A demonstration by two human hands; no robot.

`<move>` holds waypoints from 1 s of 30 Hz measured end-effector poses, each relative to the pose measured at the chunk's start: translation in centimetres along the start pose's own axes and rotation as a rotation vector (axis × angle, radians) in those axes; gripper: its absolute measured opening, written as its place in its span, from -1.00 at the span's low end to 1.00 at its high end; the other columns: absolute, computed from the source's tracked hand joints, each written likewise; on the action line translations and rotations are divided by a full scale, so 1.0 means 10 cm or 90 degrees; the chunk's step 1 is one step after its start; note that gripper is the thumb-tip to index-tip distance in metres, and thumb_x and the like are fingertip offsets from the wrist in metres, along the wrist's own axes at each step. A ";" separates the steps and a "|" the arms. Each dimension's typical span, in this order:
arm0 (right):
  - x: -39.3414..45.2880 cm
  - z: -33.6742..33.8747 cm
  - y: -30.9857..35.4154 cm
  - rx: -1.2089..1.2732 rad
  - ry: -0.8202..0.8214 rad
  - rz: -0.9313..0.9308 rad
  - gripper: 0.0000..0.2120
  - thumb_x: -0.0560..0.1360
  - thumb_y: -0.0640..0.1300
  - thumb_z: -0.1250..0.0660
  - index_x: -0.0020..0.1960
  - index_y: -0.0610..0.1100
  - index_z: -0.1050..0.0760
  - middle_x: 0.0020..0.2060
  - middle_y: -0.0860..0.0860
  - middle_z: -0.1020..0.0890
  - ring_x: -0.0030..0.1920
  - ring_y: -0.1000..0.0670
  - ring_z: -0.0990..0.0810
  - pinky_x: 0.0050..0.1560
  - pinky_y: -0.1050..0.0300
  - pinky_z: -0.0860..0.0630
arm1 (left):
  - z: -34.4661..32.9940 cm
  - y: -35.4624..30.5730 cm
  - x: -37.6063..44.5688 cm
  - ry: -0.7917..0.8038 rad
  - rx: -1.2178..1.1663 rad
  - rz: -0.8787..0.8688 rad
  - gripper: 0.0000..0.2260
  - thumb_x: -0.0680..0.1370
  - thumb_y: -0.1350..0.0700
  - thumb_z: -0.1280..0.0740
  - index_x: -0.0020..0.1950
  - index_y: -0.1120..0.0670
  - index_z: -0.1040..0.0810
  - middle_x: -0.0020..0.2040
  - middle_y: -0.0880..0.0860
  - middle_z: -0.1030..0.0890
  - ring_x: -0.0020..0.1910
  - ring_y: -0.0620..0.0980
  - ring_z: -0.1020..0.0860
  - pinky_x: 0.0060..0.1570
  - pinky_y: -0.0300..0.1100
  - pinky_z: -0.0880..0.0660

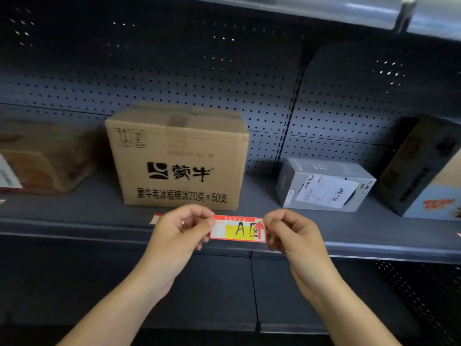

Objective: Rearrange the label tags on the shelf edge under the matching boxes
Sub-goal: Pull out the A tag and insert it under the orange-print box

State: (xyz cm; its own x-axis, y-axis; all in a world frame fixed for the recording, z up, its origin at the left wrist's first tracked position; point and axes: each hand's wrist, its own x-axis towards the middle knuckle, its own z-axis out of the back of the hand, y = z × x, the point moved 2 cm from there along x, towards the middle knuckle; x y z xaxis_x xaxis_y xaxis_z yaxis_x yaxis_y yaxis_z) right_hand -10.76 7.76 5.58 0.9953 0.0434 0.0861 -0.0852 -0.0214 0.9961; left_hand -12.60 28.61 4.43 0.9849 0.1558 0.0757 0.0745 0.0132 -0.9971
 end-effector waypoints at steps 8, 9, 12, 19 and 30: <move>-0.11 -1.58 -0.12 -0.025 0.087 -0.024 -0.81 0.59 -0.24 -0.35 -0.19 -0.18 -0.62 -0.40 0.00 -0.60 -0.39 0.09 -0.50 -0.30 0.28 -0.49 | 1.57 0.04 -0.05 -0.095 0.037 0.009 -0.85 0.55 0.27 -0.37 -0.17 0.08 -0.65 -0.30 0.00 -0.63 -0.32 -0.05 -0.48 -0.24 -0.16 -0.45; -0.09 -1.69 -0.12 -0.029 0.093 -0.022 -0.82 0.59 -0.23 -0.35 -0.19 -0.18 -0.62 -0.39 -0.01 -0.61 -0.38 0.08 -0.50 -0.29 0.27 -0.49 | 1.69 0.05 -0.03 -0.101 0.037 0.013 -0.85 0.55 0.28 -0.37 -0.16 0.08 -0.65 -0.30 -0.01 -0.64 -0.32 -0.06 -0.49 -0.25 -0.16 -0.46; 0.02 -1.98 -0.15 -0.040 0.115 -0.025 -0.81 0.59 -0.23 -0.35 -0.19 -0.15 -0.64 -0.37 -0.01 -0.62 -0.36 0.07 -0.51 -0.29 0.26 -0.49 | 1.97 0.05 0.03 -0.117 0.035 0.018 -0.86 0.56 0.28 -0.36 -0.13 0.08 -0.66 -0.32 -0.06 -0.63 -0.35 -0.16 -0.51 -0.28 -0.23 -0.49; 0.35 -2.38 -0.20 -0.047 0.163 -0.018 -0.78 0.60 -0.22 -0.34 -0.20 -0.10 -0.65 -0.36 0.01 -0.66 -0.36 0.10 -0.53 -0.30 0.26 -0.49 | 2.34 0.00 0.14 -0.173 0.076 0.032 -0.87 0.56 0.24 -0.38 -0.12 0.05 -0.67 -0.22 0.06 -0.68 -0.29 -0.11 -0.57 -0.27 -0.23 -0.53; 0.49 -3.38 -0.32 -0.075 0.222 0.076 -0.87 0.55 -0.29 -0.41 -0.16 -0.15 -0.64 -0.35 0.03 -0.65 -0.33 0.12 -0.56 -0.28 0.30 -0.49 | 3.43 0.09 0.40 -0.125 0.175 -0.042 -0.86 0.52 0.29 -0.41 -0.17 0.07 -0.65 -0.31 0.00 -0.66 -0.31 -0.19 -0.58 -0.27 -0.34 -0.49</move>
State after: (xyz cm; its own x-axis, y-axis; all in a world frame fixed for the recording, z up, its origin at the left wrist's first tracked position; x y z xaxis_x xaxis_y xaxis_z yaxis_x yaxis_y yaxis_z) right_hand -7.14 41.80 3.40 0.9049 0.3848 0.1820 -0.2242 0.0676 0.9722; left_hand -13.92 63.13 3.90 0.9285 0.3324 0.1652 0.0654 0.2917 -0.9543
